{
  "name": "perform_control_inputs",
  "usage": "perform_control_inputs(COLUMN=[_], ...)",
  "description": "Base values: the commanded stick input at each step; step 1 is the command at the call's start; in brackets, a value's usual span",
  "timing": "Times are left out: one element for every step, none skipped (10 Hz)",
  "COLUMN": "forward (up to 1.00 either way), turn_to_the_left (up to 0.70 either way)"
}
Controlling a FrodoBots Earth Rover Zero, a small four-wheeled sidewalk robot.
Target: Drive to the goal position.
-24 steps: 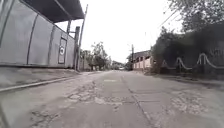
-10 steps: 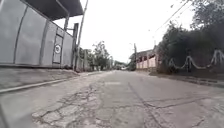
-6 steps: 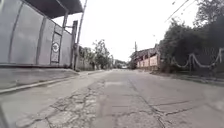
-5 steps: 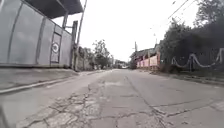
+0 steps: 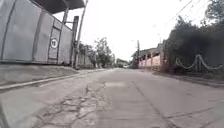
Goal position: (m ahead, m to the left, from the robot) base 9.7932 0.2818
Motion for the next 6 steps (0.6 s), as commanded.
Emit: perform_control_inputs(forward=[0.7, 0.7, 0.7, 0.7, 0.7, 0.7], turn_to_the_left=[0.0, 0.01, 0.04, 0.16, 0.29, 0.25])
